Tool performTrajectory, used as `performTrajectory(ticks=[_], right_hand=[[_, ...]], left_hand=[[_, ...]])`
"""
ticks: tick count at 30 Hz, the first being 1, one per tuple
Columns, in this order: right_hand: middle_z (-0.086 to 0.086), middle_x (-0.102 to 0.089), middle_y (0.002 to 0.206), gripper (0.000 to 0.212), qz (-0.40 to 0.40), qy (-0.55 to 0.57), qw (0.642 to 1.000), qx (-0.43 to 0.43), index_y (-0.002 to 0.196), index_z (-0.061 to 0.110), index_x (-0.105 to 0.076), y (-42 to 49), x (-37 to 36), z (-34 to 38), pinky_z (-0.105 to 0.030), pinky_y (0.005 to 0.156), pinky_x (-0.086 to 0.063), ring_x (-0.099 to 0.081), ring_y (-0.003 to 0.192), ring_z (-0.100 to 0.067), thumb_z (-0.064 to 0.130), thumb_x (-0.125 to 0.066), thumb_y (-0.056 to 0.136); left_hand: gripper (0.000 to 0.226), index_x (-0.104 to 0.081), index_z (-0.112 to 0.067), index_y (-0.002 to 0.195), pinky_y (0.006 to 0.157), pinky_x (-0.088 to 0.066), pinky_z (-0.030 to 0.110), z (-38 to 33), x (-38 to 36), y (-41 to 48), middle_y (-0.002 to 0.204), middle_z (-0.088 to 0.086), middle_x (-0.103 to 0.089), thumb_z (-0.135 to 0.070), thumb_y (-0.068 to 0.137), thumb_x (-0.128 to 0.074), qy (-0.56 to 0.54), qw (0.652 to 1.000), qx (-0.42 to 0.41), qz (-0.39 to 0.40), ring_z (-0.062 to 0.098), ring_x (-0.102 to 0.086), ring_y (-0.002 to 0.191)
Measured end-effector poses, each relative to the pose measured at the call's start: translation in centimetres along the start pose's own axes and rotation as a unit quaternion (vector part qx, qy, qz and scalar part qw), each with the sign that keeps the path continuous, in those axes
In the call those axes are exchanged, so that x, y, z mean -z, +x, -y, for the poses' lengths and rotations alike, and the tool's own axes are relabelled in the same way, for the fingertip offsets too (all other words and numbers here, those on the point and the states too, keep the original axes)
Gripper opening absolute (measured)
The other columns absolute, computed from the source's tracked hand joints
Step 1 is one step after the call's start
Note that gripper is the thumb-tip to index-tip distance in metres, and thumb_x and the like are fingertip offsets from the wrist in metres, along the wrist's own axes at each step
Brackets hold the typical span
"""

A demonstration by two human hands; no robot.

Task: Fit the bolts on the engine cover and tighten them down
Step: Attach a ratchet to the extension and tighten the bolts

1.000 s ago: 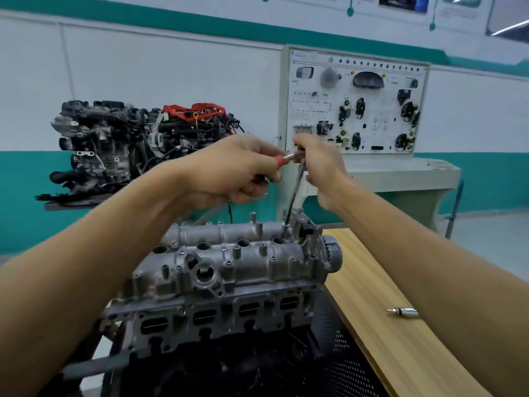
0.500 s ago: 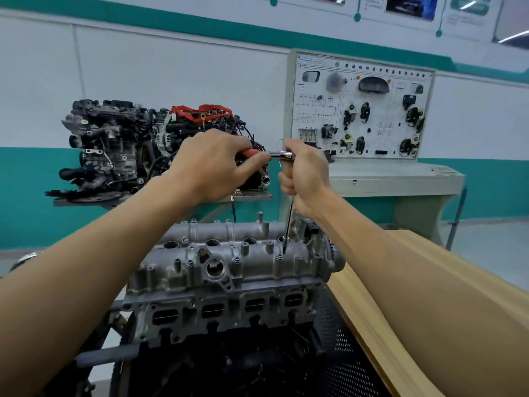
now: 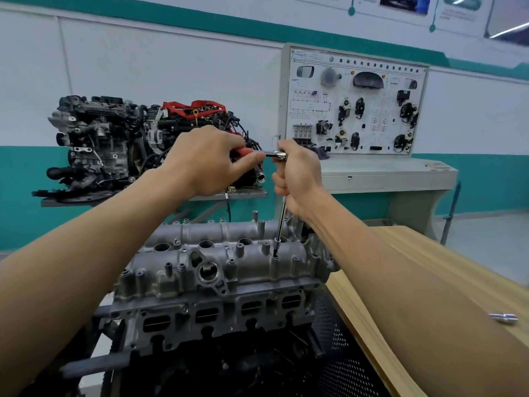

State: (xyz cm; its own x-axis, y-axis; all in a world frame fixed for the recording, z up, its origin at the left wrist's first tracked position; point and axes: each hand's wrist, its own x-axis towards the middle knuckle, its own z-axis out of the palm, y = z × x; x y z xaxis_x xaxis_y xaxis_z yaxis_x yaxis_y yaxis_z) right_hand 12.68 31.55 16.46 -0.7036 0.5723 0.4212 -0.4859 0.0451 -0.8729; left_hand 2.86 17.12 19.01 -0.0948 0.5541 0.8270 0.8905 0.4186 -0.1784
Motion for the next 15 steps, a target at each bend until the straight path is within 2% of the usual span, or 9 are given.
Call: performTrajectory(ticks=[6, 9, 12, 15], right_hand=[[-0.001, -0.021, 0.055, 0.028, -0.001, 0.008, 1.000, -0.010, 0.072, 0.020, -0.036, 0.5, 0.2, -0.3, -0.022, 0.040, -0.014, -0.016, 0.040, -0.013, 0.022, -0.048, 0.097], [0.001, -0.021, 0.052, 0.028, 0.008, 0.007, 1.000, -0.017, 0.072, 0.020, -0.035, 0.8, 0.4, -0.3, -0.023, 0.041, -0.014, -0.015, 0.040, -0.013, 0.024, -0.048, 0.097], [0.005, -0.022, 0.047, 0.031, 0.041, 0.006, 0.999, -0.027, 0.069, 0.021, -0.038, 1.1, 0.9, -0.5, -0.023, 0.041, -0.014, -0.015, 0.039, -0.013, 0.028, -0.047, 0.098], [0.007, -0.021, 0.045, 0.041, 0.091, 0.016, 0.995, -0.044, 0.061, 0.021, -0.038, 1.5, 1.4, -0.6, -0.021, 0.040, -0.015, -0.014, 0.039, -0.012, 0.031, -0.043, 0.100]], left_hand=[[0.062, -0.047, -0.022, 0.059, 0.050, -0.026, 0.029, 0.0, -0.3, 0.3, 0.047, -0.008, -0.045, -0.075, 0.088, -0.033, 0.001, 1.000, 0.003, 0.002, 0.015, -0.045, 0.050], [0.060, -0.046, -0.022, 0.059, 0.052, -0.030, 0.030, -0.2, -0.3, 0.3, 0.049, -0.007, -0.045, -0.072, 0.089, -0.035, 0.000, 1.000, 0.009, 0.011, 0.020, -0.047, 0.052], [0.056, -0.047, -0.023, 0.061, 0.053, -0.033, 0.031, -1.0, -0.1, 0.2, 0.052, -0.007, -0.047, -0.068, 0.093, -0.040, 0.002, 0.999, 0.023, 0.026, 0.025, -0.050, 0.057], [0.051, -0.050, -0.022, 0.065, 0.049, -0.024, 0.028, -2.7, 0.5, -0.1, 0.058, -0.005, -0.047, -0.062, 0.096, -0.043, 0.042, 0.998, 0.051, 0.026, 0.025, -0.049, 0.060]])
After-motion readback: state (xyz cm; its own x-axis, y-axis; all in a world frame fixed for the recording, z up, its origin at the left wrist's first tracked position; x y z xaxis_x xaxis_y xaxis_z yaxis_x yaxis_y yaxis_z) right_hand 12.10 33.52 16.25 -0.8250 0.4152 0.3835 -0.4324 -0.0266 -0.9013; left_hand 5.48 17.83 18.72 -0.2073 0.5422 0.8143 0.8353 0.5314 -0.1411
